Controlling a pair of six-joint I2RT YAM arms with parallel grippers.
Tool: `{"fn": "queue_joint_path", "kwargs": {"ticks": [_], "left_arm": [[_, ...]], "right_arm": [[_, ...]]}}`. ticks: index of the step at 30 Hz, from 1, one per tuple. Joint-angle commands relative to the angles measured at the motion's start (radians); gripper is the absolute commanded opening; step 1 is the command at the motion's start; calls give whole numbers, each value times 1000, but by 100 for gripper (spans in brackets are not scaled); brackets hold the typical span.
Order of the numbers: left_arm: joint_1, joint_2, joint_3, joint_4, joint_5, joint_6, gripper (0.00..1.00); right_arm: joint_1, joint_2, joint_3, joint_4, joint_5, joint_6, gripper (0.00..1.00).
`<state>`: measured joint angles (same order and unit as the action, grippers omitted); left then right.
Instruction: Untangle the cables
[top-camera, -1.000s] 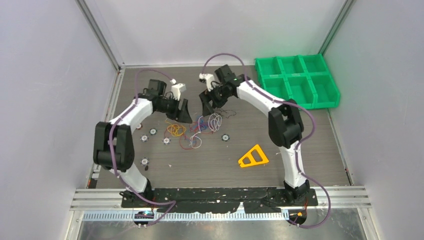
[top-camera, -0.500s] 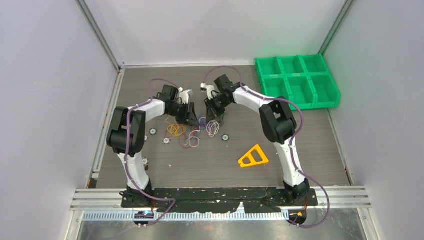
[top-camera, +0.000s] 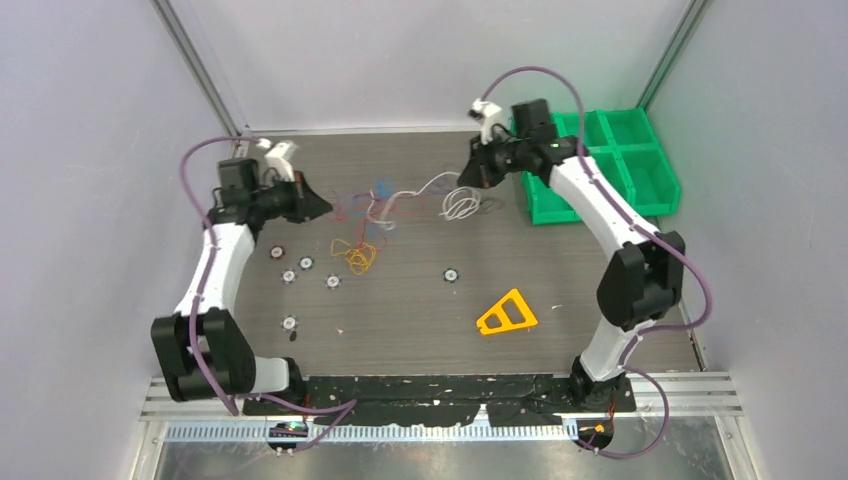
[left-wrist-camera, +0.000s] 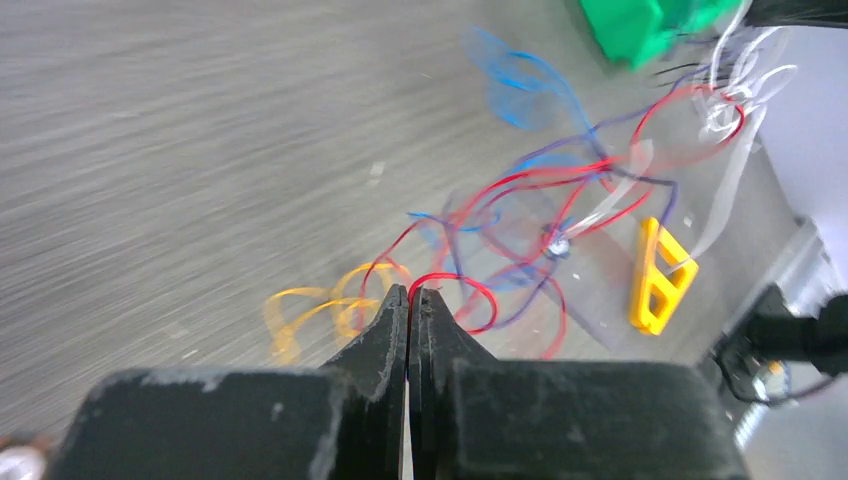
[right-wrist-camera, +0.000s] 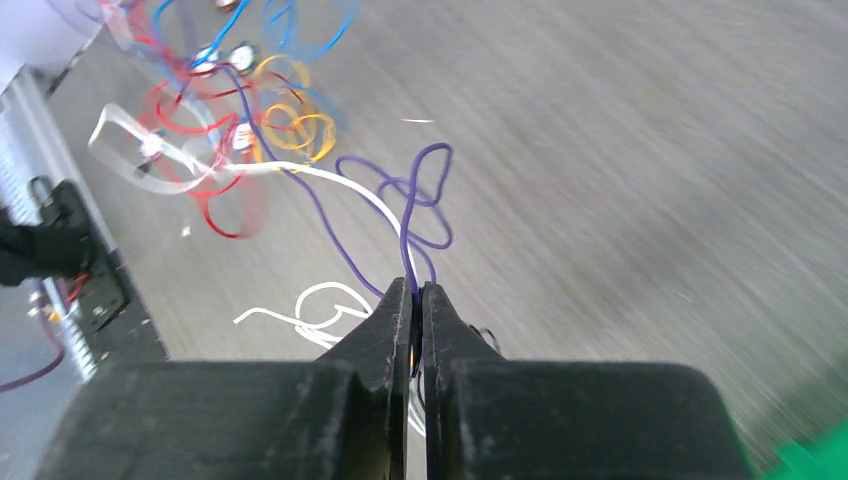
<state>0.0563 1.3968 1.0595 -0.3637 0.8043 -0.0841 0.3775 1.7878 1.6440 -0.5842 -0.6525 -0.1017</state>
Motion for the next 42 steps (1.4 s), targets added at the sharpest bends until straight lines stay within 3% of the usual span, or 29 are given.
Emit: {"fn": "queue_joint_path", "kwargs": {"ticks": [1,5,9,14,18,19,20,21,23,25,31,36,42], "left_arm": [[149,-73,12,-128,49,102,0],[213,-111,42,-142,45,125,0],[208,-105,90,-140,74,110,0],[88,-98,108,-166,60,137,0],[3,-74,36,-48,16,20,0],[-15,-57,35,-48,-9,21,4],[-24,-35,37,-49,-47,19,25],[-23,-19,39,-52,-78,13,50],[-6,-5,38,-57,-98,12,66],[-6,-20,16,-47,-81,35,75],[-191,11,-20,-21,-49,71,71],[-322,156,7,99,-85,-16,67],[-400,354,140,136,-108,-53,60]], "right_arm": [[-120,-73,-73,-57,57,-63,5],[-172,-102,-84,-71,60,-81,6],[-176,-96,-49,-73,20,-49,5],[-116,-78,-28,11,-76,53,5],[-31,-30,-60,168,-142,252,5],[-14,-12,-48,173,-143,260,21],[17,27,-39,157,-138,251,33],[27,47,-15,107,-129,233,59],[31,94,17,6,-57,146,79],[4,91,8,-49,5,46,88],[-24,117,-79,-130,41,-112,89],[-6,181,-93,-52,-4,-27,89],[62,264,-40,107,-56,106,85]]}}
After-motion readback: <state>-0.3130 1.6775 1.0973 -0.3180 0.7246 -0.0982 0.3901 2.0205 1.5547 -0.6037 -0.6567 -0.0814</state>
